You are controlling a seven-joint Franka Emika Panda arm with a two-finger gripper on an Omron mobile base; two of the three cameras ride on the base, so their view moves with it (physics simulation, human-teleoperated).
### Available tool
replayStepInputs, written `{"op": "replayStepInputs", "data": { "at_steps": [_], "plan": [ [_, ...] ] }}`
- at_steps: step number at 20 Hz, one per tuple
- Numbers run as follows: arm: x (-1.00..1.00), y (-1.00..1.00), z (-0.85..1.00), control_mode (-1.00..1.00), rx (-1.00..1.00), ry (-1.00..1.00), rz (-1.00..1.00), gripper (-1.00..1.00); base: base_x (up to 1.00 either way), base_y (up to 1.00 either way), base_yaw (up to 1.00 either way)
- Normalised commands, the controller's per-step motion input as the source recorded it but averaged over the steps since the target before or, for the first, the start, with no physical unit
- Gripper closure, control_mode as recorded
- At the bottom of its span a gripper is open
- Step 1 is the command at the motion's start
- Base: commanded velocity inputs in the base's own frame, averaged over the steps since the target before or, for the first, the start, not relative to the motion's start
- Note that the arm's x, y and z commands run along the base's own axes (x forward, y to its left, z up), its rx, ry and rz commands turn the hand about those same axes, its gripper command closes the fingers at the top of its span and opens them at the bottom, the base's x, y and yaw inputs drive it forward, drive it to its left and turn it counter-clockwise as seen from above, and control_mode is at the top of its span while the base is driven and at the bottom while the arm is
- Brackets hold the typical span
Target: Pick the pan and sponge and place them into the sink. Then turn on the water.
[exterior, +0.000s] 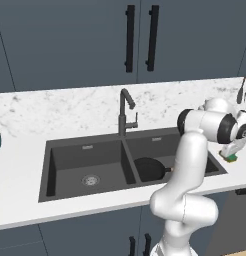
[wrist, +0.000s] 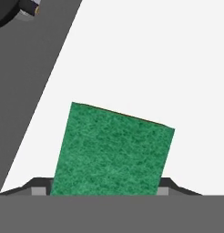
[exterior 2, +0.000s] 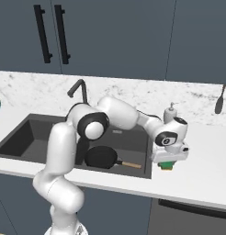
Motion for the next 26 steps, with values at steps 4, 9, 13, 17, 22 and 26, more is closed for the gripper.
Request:
{"op": "replayStepInputs", "data": {
  "at_steps": [4, 9, 13, 17, 22, 26],
  "plan": [
    [-0.03, 0.83, 0.21, -1.00, 0.00, -0.02, 0.08, 1.00, 0.00, 0.00, 0.00],
    [-0.05, 1.00, 0.33, -1.00, 0.00, -0.03, 0.08, 1.00, 0.00, 0.00, 0.00],
    [0.01, 1.00, 0.11, -1.00, -0.05, 0.04, 0.09, 1.00, 0.00, 0.00, 0.00],
    [0.07, 1.00, 0.00, -1.00, -0.03, 0.09, 0.10, 1.00, 0.00, 0.00, 0.00],
    [0.27, 1.00, -0.13, -1.00, 0.00, 0.07, 0.08, 1.00, 0.00, 0.00, 0.00],
    [0.39, 0.80, -0.41, -1.00, -0.01, 0.01, 0.02, 1.00, 0.00, 0.00, 0.00]
  ]
}}
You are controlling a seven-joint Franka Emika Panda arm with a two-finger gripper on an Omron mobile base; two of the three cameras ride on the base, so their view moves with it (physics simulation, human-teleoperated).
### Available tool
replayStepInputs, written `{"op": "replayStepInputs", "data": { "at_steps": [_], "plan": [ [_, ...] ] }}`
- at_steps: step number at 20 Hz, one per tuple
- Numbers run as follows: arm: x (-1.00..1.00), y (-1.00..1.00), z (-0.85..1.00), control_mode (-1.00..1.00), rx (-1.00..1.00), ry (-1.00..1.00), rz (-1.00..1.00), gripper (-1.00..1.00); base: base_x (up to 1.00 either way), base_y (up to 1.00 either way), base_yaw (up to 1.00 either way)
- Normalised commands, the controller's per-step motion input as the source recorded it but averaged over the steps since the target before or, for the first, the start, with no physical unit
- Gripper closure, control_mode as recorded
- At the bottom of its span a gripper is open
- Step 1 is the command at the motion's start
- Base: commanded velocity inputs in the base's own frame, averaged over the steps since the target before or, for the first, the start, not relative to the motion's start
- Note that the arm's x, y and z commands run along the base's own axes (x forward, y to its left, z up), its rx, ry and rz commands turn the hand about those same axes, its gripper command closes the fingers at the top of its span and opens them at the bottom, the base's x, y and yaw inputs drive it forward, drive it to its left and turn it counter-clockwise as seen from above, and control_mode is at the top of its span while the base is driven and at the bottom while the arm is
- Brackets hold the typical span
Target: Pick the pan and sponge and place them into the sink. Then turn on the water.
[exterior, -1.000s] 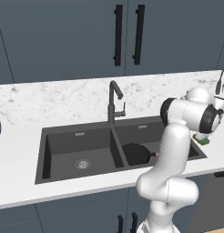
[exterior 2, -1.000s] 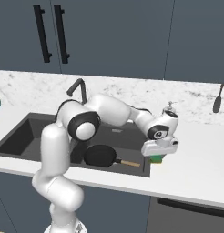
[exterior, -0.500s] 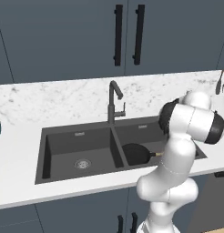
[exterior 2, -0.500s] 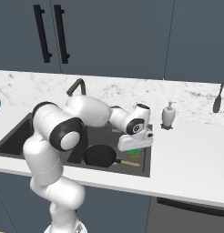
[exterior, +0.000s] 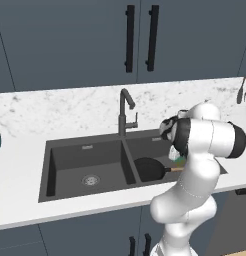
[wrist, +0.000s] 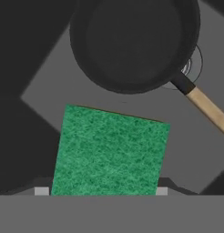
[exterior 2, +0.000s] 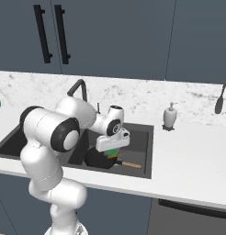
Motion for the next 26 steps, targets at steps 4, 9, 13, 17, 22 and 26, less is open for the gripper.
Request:
{"op": "replayStepInputs", "data": {
  "at_steps": [4, 9, 13, 17, 22, 26],
  "plan": [
    [0.48, 0.29, -0.51, -1.00, 0.02, 0.00, 0.00, 1.00, 0.00, 0.00, 0.00],
    [0.49, 0.03, -0.47, -1.00, 0.08, 0.00, 0.00, 1.00, 0.00, 0.00, 0.00],
    [0.42, 0.01, -0.35, -1.00, 0.06, 0.00, 0.00, 1.00, 0.00, 0.00, 0.00],
    [0.26, 0.04, -0.38, -1.00, 0.01, 0.00, 0.00, 1.00, 0.00, 0.00, 0.00],
    [0.03, 0.10, -0.35, -1.00, 0.00, 0.00, 0.00, 1.00, 0.00, 0.00, 0.00],
    [0.00, 0.08, -0.32, -1.00, 0.00, -0.01, 0.00, 1.00, 0.00, 0.00, 0.00]
  ]
}}
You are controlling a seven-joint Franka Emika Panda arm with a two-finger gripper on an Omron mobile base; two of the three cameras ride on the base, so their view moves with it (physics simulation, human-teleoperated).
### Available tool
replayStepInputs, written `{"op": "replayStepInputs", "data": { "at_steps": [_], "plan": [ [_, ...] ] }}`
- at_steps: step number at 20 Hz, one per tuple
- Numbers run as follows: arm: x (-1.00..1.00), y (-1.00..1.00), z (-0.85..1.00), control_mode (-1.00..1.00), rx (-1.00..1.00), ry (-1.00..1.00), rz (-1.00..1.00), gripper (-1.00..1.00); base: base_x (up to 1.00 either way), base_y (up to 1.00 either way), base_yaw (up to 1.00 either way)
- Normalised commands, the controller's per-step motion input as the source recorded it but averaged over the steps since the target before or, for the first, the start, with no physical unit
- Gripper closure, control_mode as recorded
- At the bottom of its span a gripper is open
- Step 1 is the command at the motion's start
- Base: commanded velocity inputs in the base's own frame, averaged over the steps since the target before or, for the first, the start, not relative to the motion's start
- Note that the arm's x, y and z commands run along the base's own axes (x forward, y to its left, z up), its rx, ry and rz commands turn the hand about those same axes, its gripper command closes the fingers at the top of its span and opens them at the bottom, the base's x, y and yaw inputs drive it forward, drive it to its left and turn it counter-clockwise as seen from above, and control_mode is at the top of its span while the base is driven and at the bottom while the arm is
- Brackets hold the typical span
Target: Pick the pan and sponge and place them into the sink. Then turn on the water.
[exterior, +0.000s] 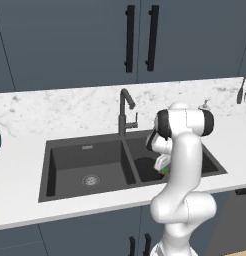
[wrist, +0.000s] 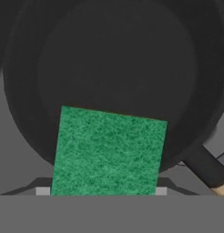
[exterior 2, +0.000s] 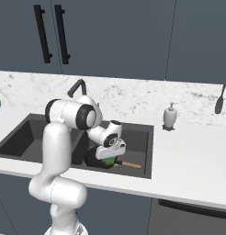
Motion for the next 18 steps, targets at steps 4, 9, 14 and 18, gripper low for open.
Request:
{"op": "replayStepInputs", "data": {
  "at_steps": [4, 9, 14, 18],
  "plan": [
    [0.00, 0.06, -0.17, -1.00, 0.00, -0.02, 0.00, -1.00, 0.00, 0.00, 0.00],
    [0.04, 0.22, -0.15, -1.00, 0.00, -0.01, 0.00, -1.00, 0.00, 0.00, 0.00],
    [0.28, 0.33, -0.17, -1.00, 0.01, 0.00, 0.00, -1.00, 0.00, 0.00, 0.00],
    [0.37, 0.27, -0.02, -1.00, 0.07, -0.02, 0.00, -1.00, 0.00, 0.00, 0.00]
  ]
}}
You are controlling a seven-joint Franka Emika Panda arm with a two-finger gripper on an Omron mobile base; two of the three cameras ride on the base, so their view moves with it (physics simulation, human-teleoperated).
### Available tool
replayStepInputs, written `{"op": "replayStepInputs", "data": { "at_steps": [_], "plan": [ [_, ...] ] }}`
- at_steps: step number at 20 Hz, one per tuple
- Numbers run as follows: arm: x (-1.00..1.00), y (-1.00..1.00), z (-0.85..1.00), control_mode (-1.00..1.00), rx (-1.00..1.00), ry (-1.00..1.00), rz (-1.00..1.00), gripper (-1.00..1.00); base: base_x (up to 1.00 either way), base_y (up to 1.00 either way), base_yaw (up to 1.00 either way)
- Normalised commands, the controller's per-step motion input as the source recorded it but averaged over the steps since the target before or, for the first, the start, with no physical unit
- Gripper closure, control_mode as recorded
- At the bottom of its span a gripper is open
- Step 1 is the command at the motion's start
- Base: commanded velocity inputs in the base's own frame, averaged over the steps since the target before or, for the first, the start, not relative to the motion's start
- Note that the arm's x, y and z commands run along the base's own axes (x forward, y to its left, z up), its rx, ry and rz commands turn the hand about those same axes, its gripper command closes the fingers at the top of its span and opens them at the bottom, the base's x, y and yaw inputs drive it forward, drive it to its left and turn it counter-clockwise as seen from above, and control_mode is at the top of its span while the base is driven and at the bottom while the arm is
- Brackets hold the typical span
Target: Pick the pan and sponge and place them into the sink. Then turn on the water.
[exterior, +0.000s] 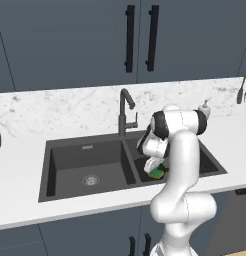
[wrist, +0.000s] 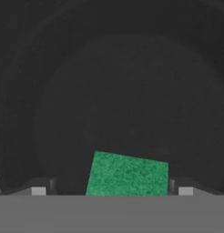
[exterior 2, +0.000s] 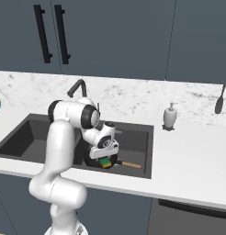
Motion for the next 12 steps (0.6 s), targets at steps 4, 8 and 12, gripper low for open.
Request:
{"op": "replayStepInputs", "data": {
  "at_steps": [4, 8, 12],
  "plan": [
    [0.22, 0.08, 0.21, -1.00, 0.10, -0.03, 0.00, -1.00, 0.00, 0.00, 0.00],
    [-0.06, -0.01, 0.83, -1.00, 0.05, 0.00, -0.03, -1.00, 0.00, 0.00, 0.00],
    [-0.24, 0.00, 0.98, -1.00, 0.01, 0.00, -0.15, -1.00, 0.00, 0.00, 0.00]
  ]
}}
